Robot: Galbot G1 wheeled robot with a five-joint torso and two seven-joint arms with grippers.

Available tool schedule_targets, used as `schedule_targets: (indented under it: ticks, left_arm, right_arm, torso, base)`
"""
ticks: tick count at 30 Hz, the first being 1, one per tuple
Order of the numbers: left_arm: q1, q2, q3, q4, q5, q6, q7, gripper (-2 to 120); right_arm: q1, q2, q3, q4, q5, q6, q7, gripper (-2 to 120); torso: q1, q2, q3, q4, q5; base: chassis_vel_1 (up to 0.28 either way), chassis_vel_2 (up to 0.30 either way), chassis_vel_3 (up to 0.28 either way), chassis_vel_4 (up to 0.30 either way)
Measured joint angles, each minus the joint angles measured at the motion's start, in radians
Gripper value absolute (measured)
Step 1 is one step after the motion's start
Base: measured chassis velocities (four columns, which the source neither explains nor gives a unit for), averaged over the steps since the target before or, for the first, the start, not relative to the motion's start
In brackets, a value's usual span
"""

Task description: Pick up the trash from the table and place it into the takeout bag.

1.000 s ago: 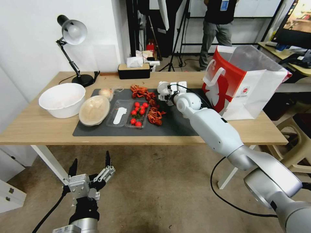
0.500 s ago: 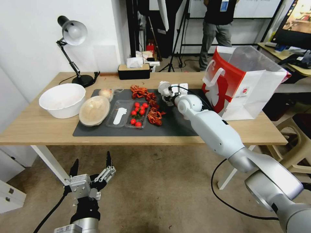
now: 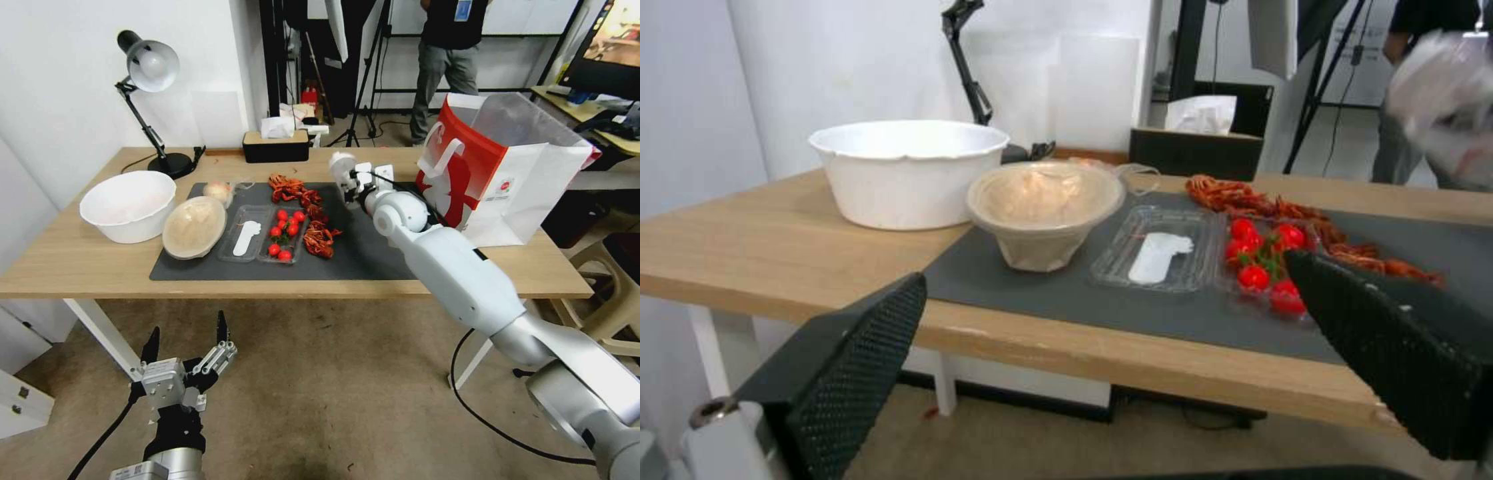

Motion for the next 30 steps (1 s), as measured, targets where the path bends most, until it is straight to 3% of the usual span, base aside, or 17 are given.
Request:
schedule_targets:
  ticks: [5, 11, 15, 23, 27, 30]
  left_arm:
    - [0.003, 0.000, 0.000, -0.004, 0.002, -0.001, 0.000, 100]
    - [0.002, 0.000, 0.008, -0.005, 0.004, -0.001, 0.000, 100]
    - [0.002, 0.000, 0.011, -0.005, 0.006, -0.002, 0.002, 100]
    - [0.001, 0.000, 0.012, -0.005, 0.006, -0.003, 0.008, 100]
    - [0.002, 0.000, 0.015, -0.005, 0.006, -0.005, 0.016, 100]
    - [0.004, 0.000, 0.014, -0.008, 0.006, -0.005, 0.015, 100]
  right_arm:
    - [-0.015, -0.074, 0.067, 0.165, -0.033, 0.014, 0.083, 3]
    - [0.012, -0.198, 0.159, 0.282, 0.052, -0.022, 0.202, 3]
    - [0.043, -0.282, 0.223, 0.266, 0.162, -0.062, 0.265, 2]
    - [0.032, -0.347, 0.268, 0.203, 0.245, -0.069, 0.278, 1]
    - [0.012, -0.347, 0.277, 0.189, 0.244, -0.052, 0.274, 11]
    - [-0.002, -0.335, 0.280, 0.188, 0.239, -0.050, 0.282, 25]
  torso:
    - [0.000, 0.000, 0.000, 0.0001, 0.0000]
    - [0.000, 0.000, 0.000, 0.0000, -0.0003]
    - [0.000, 0.000, 0.000, 0.0001, 0.0000]
    - [0.000, 0.000, 0.000, 0.0000, 0.0000]
    - [0.000, 0.000, 0.000, 0.0001, 0.0000]
    - [0.000, 0.000, 0.000, 0.0002, -0.0002]
  base:
    - [0.000, 0.000, 0.000, 0.000]
    - [0.000, 0.000, 0.000, 0.000]
    - [0.000, 0.000, 0.000, 0.000]
    - [0.000, 0.000, 0.000, 0.000]
    - [0.000, 0.000, 0.000, 0.000]
    - [0.000, 0.000, 0.000, 0.000]
